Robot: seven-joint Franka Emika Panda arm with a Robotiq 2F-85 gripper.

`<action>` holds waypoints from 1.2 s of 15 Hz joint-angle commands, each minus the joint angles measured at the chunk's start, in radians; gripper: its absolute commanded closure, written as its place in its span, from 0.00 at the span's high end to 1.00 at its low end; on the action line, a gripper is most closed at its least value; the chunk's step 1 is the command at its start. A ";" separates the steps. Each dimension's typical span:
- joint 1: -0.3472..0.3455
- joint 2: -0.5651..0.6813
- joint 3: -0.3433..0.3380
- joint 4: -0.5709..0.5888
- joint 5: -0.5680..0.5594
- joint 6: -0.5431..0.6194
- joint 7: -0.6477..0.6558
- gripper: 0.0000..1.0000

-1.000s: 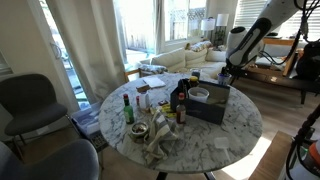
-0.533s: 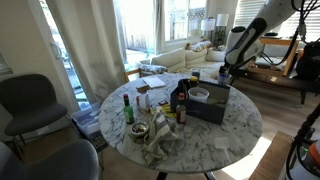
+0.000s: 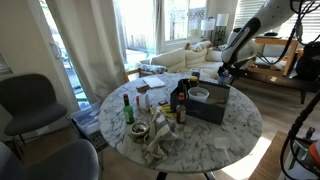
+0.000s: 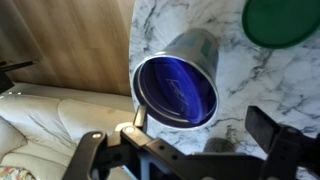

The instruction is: Remove the blue lid from the silver cup and put it in the plastic cup in the box

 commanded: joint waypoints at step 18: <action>-0.176 0.022 0.178 0.012 0.264 0.011 -0.214 0.58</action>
